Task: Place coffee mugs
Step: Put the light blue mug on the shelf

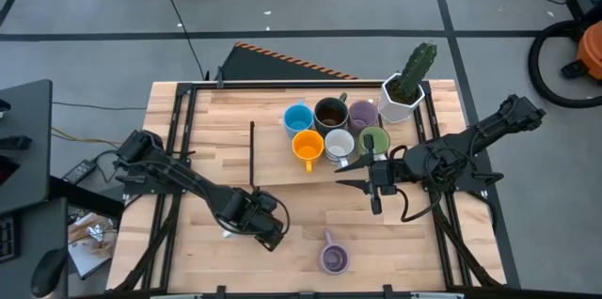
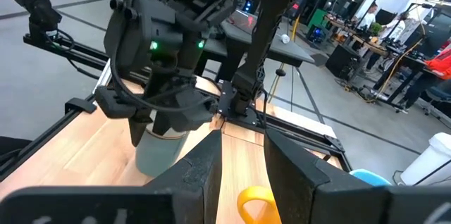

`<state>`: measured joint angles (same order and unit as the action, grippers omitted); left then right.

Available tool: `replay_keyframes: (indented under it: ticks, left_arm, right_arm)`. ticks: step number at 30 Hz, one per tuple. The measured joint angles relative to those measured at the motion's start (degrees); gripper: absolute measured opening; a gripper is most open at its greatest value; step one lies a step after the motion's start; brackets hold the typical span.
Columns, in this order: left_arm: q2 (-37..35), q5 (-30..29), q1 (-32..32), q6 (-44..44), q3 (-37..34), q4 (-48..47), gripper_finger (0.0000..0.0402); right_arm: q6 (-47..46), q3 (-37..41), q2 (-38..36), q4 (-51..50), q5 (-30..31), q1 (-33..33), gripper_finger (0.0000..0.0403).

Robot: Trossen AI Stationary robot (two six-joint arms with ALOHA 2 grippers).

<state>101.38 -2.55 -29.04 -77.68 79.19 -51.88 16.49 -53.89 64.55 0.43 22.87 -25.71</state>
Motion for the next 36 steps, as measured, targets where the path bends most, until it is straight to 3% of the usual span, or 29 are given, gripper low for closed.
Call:
replay_keyframes:
  ticks: [11, 17, 28, 36]
  left_arm:
    - [-0.02, -1.12, -1.44, 7.24, 9.51, -14.14, 0.0178]
    - [-0.14, -9.32, -8.72, 14.68, 12.28, -23.55, 0.0173]
    - [-3.72, -14.25, -21.67, -2.46, 12.31, -33.56, 0.0171]
    - [-3.78, -14.24, -24.63, -11.83, 11.27, -34.83, 0.0164]
  right_arm:
    - [-0.04, 0.00, 0.00, -0.09, 0.00, 0.00, 0.0113]
    - [-0.06, 0.00, 0.00, -0.11, -0.07, 0.00, 0.0113]
    - [-0.48, 0.00, 0.00, 0.06, -0.47, 0.00, 0.0113]
    - [-1.11, 0.00, 0.00, -0.11, -0.50, 0.00, 0.0113]
